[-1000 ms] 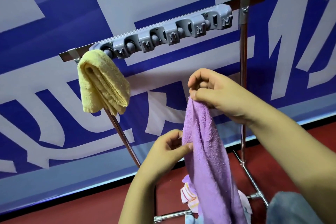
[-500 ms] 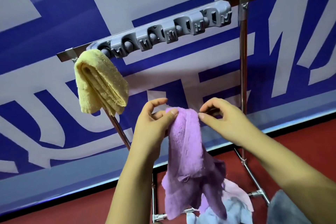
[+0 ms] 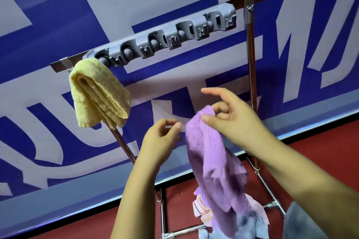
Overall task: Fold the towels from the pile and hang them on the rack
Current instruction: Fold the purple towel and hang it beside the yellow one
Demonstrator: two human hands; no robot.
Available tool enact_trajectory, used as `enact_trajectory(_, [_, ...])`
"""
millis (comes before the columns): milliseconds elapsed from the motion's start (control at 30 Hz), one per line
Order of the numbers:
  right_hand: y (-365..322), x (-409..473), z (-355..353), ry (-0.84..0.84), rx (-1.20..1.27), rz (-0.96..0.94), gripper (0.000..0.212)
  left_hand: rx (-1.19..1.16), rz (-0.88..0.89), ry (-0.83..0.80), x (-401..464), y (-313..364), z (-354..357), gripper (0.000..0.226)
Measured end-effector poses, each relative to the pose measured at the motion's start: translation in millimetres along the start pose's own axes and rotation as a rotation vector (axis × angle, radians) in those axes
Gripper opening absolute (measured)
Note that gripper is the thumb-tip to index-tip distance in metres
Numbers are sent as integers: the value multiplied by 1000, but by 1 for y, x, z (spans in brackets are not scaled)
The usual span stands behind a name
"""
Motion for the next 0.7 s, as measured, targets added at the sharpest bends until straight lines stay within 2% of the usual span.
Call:
enact_trajectory(67, [4,6,2,46,6,34,46,12,-59,-88,-11,-3,4,39])
enact_trajectory(167, [14,8,6,119,14,85,36,-193,-117,-274,-32,0,10,67])
enact_trajectory(233, [17,8,7,154,26,86,32,-181,-49,-376,-44,1,15,59])
enact_trajectory(300, [18,8,8,173,20,87,29,-107,30,-401,-50,1,20,33])
enact_trajectory(367, [19,8,9,181,-8,85,28,-43,78,-367,-50,1,22,24])
enact_trajectory(467, [20,7,5,180,-30,81,26,-46,119,-196,-46,2,17,6])
enact_trajectory(567, [23,6,-6,114,-160,121,23,-74,201,-50,-39,8,6,18])
enact_trajectory(633, [27,4,-8,-22,-337,157,16,-52,263,-30,-35,18,2,17])
enact_trajectory(700, [26,0,-8,-76,-492,112,9,-27,305,-38,-31,25,1,17])
Point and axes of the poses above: each hand's wrist, its own x-axis towards the middle knuckle, its own z-axis out of the palm, y = z × x, the point moved 2 cm from there along x, towards the middle knuckle
